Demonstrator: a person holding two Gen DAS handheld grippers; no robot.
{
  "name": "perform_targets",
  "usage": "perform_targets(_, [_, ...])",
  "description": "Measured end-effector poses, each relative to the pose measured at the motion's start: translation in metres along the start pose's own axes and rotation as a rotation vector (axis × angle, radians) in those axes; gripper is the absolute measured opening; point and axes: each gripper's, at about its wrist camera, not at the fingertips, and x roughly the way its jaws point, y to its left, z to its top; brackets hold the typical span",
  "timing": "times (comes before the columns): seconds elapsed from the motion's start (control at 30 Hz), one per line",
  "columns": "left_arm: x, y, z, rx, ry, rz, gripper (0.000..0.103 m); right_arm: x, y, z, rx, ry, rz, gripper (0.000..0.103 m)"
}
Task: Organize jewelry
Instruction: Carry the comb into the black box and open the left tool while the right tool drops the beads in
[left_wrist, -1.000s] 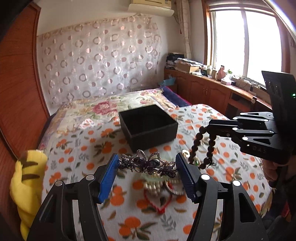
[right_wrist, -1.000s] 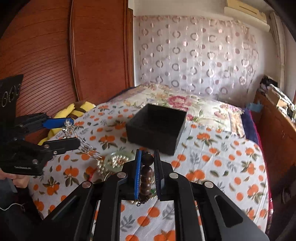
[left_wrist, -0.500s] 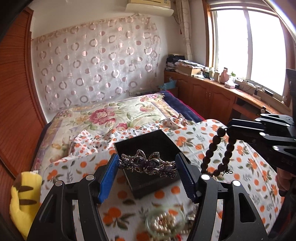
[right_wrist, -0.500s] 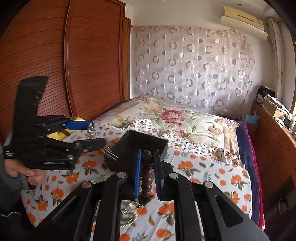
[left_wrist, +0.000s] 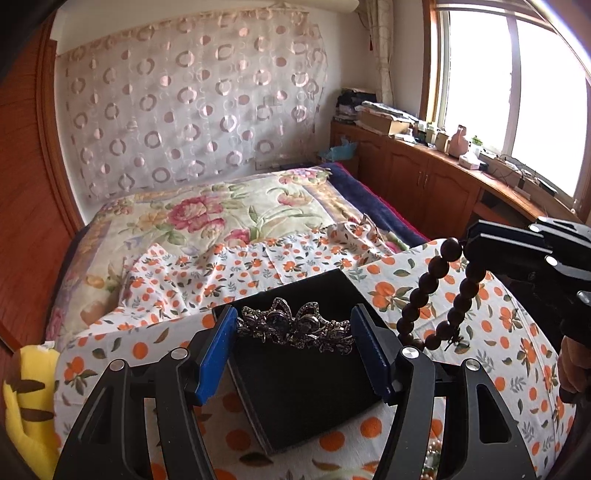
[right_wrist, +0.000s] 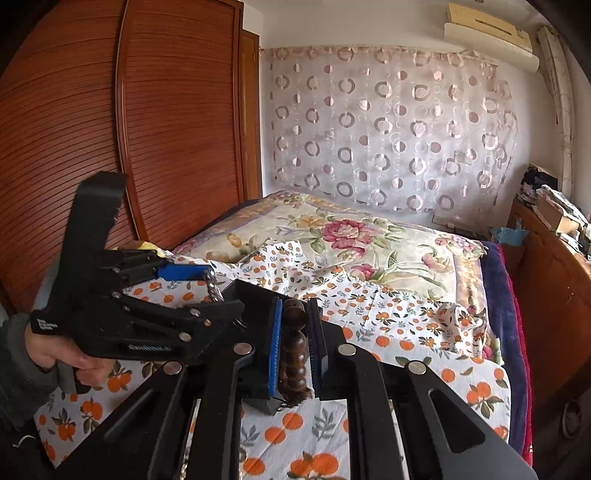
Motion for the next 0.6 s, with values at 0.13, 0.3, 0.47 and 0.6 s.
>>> perform_targets(0.13, [0.004,0.002,0.002,0.000,0.010,-0.001,0.061,0.008,-0.001,0.004,0.002,0.001,0.013,0.015])
perform_targets(0.3, [-0.002,0.008,0.003,-0.008,-0.004,0.002,0.062,0.015,0.002,0.008,0.001,0.004,0.025,0.015])
perform_targets(0.47, [-0.015,0.019,0.000,-0.016,-0.010,0.034,0.062,0.017,0.011,0.014,-0.013,-0.009,0.040,0.015])
perform_targets(0.6, [-0.028,0.032,-0.010,-0.031,0.001,0.054,0.063,0.016,0.019,0.023,-0.026,-0.028,0.055,0.015])
